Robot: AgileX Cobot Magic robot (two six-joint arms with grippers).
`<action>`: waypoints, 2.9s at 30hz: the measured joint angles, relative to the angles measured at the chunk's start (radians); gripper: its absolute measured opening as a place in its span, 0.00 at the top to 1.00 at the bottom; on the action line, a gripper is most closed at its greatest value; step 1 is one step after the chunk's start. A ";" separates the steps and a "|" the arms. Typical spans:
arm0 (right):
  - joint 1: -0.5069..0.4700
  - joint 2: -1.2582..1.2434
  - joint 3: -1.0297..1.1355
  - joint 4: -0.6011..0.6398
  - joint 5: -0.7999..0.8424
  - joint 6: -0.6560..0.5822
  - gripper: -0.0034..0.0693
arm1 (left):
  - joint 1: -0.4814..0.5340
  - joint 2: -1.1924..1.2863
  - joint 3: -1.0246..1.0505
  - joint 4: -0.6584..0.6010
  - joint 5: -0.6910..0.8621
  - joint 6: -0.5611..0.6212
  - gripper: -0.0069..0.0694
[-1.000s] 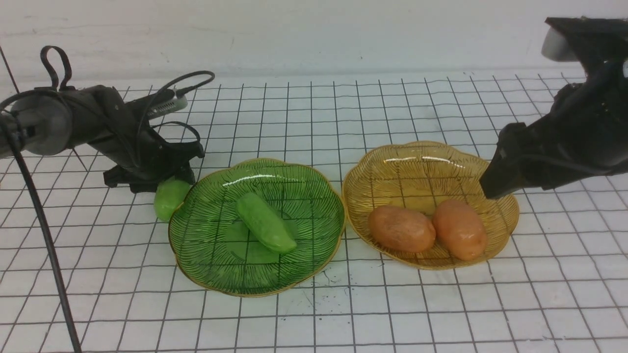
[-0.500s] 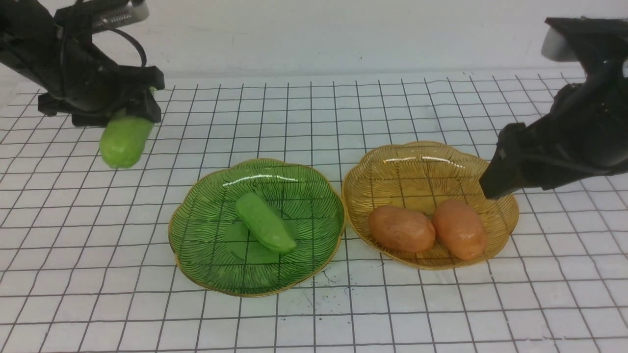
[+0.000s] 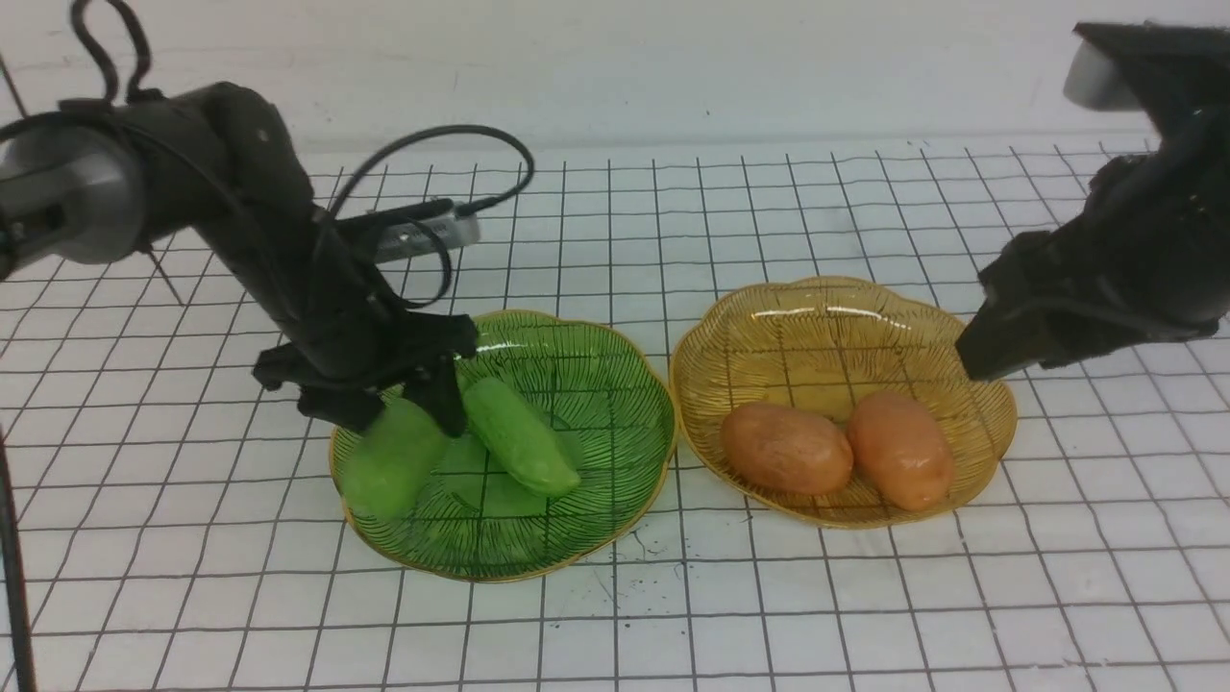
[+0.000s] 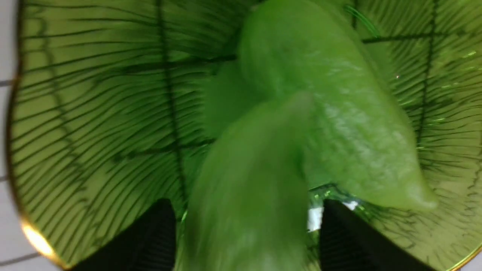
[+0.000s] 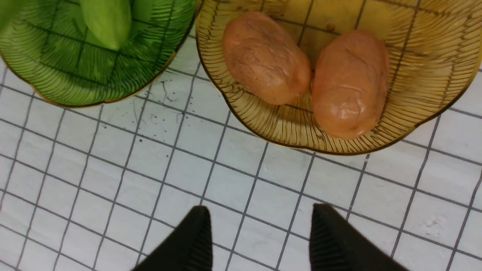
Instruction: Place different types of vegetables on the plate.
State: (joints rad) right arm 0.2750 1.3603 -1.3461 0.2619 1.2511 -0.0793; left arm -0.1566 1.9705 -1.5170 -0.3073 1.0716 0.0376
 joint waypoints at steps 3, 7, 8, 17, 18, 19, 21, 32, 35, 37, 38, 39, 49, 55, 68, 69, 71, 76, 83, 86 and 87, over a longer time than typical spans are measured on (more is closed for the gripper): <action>0.000 -0.080 0.000 -0.001 0.000 0.000 0.70 | -0.007 0.002 0.000 -0.003 -0.023 0.000 0.19; 0.000 -0.226 0.023 -0.018 0.001 -0.001 0.85 | -0.007 0.004 0.000 -0.003 -0.032 -0.002 0.13; 0.000 -0.262 0.036 -0.028 0.002 -0.001 0.87 | -0.007 0.004 0.000 -0.003 -0.032 -0.002 0.13; 0.000 -0.711 0.373 -0.100 0.004 -0.003 0.95 | -0.007 0.004 0.000 -0.003 -0.032 -0.002 0.19; 0.000 -0.767 0.432 -0.107 -0.024 -0.003 0.95 | -0.007 0.004 0.000 -0.003 -0.032 -0.001 0.22; 0.000 -0.821 0.481 -0.113 -0.074 -0.003 0.95 | -0.007 0.004 0.000 -0.003 -0.032 0.000 0.24; 0.000 -0.909 0.607 -0.116 -0.203 -0.003 0.96 | -0.007 0.004 0.000 -0.003 -0.032 0.001 0.31; 0.000 -1.057 0.960 -0.117 -0.757 -0.003 0.96 | -0.007 0.004 0.000 -0.001 -0.049 0.068 0.88; 0.000 -1.057 0.961 -0.117 -0.769 -0.003 0.96 | -0.007 0.004 0.000 -0.001 -0.052 0.081 0.91; 0.000 -1.057 0.962 -0.117 -0.769 -0.003 0.96 | -0.007 0.004 0.000 -0.001 -0.052 0.081 0.92; 0.000 -1.057 0.963 -0.117 -0.769 -0.003 0.96 | -0.007 0.004 0.000 -0.001 -0.053 0.081 0.92; 0.000 -1.057 0.964 -0.117 -0.770 -0.003 0.96 | -0.007 0.004 0.000 -0.001 -0.053 0.081 0.92; 0.000 -1.057 0.968 -0.117 -0.771 -0.003 0.96 | -0.007 0.004 0.000 -0.001 -0.028 0.082 0.92; -0.001 -1.162 1.070 -0.128 -0.803 -0.003 0.96 | -0.007 0.002 0.000 -0.001 -0.022 0.082 0.92; -0.163 -1.369 1.340 -0.179 -0.839 -0.003 0.96 | -0.007 -0.018 0.000 0.044 0.010 0.081 0.92; -0.166 -1.369 1.348 -0.187 -0.838 -0.003 0.96 | -0.007 -0.027 0.000 0.057 0.019 0.081 0.92; -0.181 -1.369 1.363 -0.205 -0.838 0.000 0.96 | -0.007 -0.055 0.000 0.086 0.036 0.081 0.92; -0.225 -1.372 1.363 -0.209 -0.841 0.009 0.96 | -0.007 -0.124 0.000 0.135 0.096 0.081 0.92; -0.278 -1.373 1.364 -0.209 -0.846 0.012 0.96 | -0.007 -0.310 0.000 0.142 0.153 0.081 0.92; -0.298 -1.373 1.364 -0.209 -0.846 0.012 0.96 | -0.007 -0.420 0.000 0.142 0.157 0.081 0.92; -0.299 -1.373 1.364 -0.209 -0.846 0.012 0.96 | -0.007 -0.446 0.000 0.142 0.160 0.081 0.92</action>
State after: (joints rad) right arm -0.0242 -0.0127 0.0177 0.0528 0.4047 -0.0674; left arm -0.1634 1.5246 -1.5170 -0.1650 1.2311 0.1185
